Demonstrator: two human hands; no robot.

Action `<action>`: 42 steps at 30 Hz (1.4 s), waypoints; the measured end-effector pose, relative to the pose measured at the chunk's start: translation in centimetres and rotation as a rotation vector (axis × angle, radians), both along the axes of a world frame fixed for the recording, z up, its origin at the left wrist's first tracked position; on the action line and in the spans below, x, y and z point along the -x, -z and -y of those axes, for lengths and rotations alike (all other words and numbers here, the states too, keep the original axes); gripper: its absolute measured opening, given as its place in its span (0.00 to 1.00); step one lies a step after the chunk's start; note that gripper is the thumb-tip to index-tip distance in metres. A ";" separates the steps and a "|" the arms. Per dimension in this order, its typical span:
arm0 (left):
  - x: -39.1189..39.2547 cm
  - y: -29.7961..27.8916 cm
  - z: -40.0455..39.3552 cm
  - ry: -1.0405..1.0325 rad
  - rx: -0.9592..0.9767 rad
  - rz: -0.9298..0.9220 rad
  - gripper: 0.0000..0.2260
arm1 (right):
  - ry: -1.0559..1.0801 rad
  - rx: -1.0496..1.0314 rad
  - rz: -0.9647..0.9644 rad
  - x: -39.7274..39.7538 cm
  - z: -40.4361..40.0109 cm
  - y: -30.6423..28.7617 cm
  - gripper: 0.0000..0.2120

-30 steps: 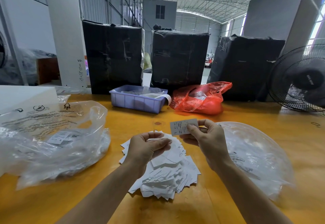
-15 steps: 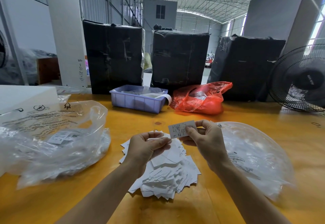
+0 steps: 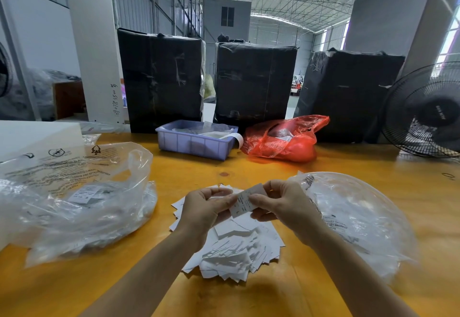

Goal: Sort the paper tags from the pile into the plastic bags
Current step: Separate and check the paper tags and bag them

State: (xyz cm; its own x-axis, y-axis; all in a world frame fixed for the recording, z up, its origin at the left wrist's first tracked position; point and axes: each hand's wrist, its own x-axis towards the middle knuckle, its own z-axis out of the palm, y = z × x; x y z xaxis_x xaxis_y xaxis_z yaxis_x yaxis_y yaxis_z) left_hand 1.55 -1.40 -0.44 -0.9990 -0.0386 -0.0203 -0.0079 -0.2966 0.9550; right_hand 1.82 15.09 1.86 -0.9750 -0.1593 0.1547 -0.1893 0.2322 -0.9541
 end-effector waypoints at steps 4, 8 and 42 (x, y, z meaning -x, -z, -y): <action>-0.1 0.3 -0.3 0.022 0.027 -0.005 0.03 | -0.049 -0.174 -0.008 -0.1 0.8 0.3 0.08; -0.1 0.5 -0.6 0.012 0.059 0.003 0.02 | -0.280 -0.267 0.166 -0.5 1.2 0.5 0.15; 0.8 -5.1 17.2 -0.838 0.937 -0.122 0.08 | 0.219 0.078 -0.131 0.1 -2.4 -1.9 0.04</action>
State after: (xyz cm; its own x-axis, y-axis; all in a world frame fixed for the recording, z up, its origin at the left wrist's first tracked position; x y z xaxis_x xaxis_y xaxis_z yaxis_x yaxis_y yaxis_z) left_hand 0.79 -18.57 4.70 -0.6548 -0.6091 0.4476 -0.0431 0.6213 0.7824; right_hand 1.70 17.52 3.75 -0.9558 0.0704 0.2855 -0.2658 0.2081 -0.9413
